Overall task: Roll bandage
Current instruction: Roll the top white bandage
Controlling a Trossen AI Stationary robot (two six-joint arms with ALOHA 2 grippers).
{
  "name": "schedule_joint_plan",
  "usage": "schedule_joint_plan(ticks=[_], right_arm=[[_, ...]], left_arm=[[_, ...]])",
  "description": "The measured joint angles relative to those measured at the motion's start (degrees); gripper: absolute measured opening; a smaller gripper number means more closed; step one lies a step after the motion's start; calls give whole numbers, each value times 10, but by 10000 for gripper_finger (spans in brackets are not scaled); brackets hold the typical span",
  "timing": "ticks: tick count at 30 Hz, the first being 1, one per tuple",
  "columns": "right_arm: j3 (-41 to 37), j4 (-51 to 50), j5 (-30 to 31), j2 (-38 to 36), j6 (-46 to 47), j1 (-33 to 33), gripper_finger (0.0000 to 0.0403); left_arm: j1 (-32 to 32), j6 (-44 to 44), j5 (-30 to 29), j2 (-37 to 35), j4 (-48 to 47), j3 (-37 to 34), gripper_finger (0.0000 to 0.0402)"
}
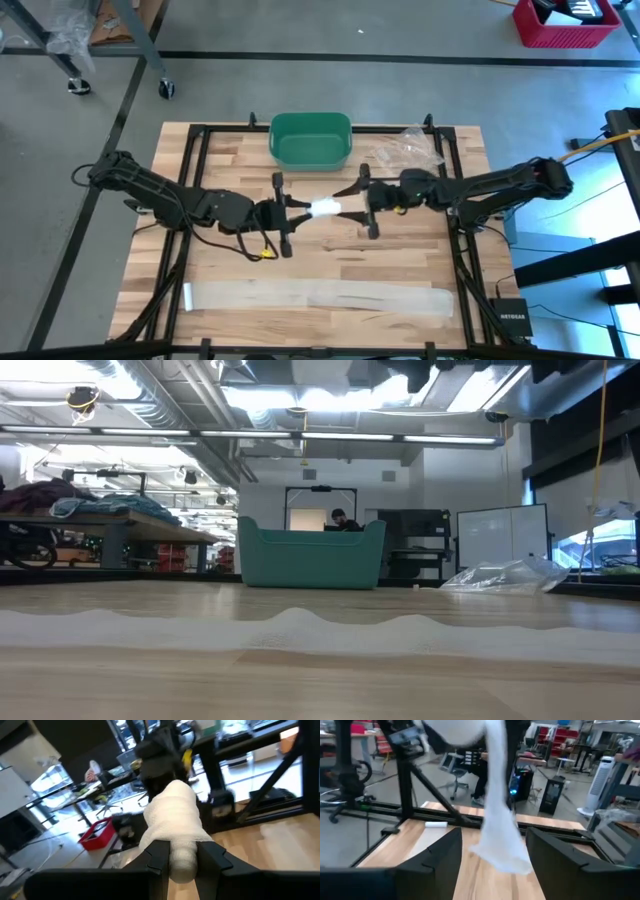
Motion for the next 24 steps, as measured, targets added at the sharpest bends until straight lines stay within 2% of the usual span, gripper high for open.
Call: schedule_joint_plan(ticks=[3,10,13,17,24], right_arm=[[0,52,2,37,6,2,223],[1,165,2,90,14,2,216],[3,175,-4,101,9,2,193],[15,176,-46,114,2,2,155],[36,163,-45,124,18,2,106]], left_arm=[[0,0,23,0,1,0,54],[1,0,25,0,2,0,54],[1,1,25,0,3,0,54],[1,2,26,0,3,0,54],[1,1,26,0,4,0,54]])
